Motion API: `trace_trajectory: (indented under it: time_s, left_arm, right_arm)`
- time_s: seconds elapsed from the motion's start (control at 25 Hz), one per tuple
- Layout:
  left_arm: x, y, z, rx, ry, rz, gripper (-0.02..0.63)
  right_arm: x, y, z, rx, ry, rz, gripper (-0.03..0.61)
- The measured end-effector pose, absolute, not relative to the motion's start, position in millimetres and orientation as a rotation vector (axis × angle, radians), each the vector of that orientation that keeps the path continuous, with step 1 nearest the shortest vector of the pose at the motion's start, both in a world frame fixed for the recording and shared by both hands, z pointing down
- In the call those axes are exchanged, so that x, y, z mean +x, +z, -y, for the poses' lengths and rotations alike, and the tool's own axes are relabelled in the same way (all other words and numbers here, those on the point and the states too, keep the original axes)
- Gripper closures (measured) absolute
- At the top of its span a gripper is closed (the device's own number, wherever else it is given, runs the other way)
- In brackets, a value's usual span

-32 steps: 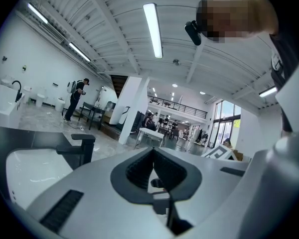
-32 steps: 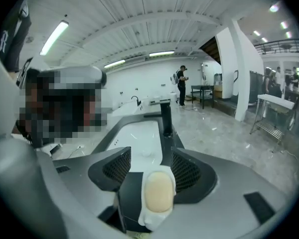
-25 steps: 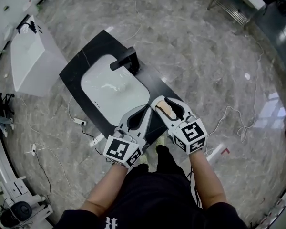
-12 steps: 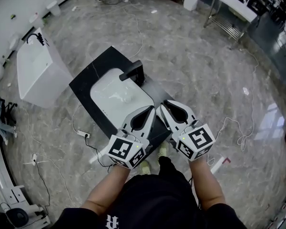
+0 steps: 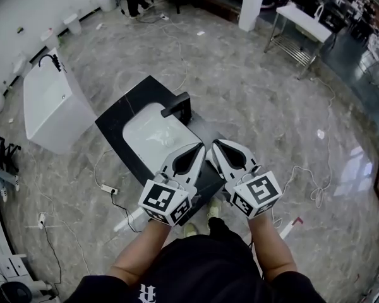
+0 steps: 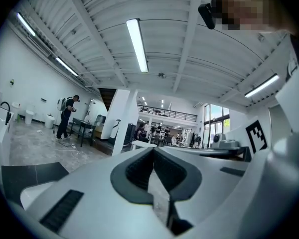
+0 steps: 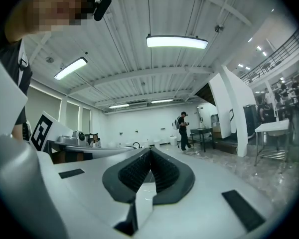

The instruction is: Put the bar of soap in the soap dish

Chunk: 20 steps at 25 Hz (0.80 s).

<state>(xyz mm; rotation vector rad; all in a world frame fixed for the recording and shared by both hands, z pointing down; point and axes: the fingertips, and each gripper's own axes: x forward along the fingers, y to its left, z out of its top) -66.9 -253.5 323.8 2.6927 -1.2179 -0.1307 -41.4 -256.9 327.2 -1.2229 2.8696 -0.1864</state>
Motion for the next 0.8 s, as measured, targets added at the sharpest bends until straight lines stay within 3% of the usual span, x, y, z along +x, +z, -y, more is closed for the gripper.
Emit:
trace_trajectory:
  time_s: [0.8]
  left_arm:
    - [-62.8,291.0,241.7,2.749,-0.174,1.246,0.606]
  right_arm:
    - [-41.8,294.1,243.8,-1.211,-0.064,-2.872,0.572]
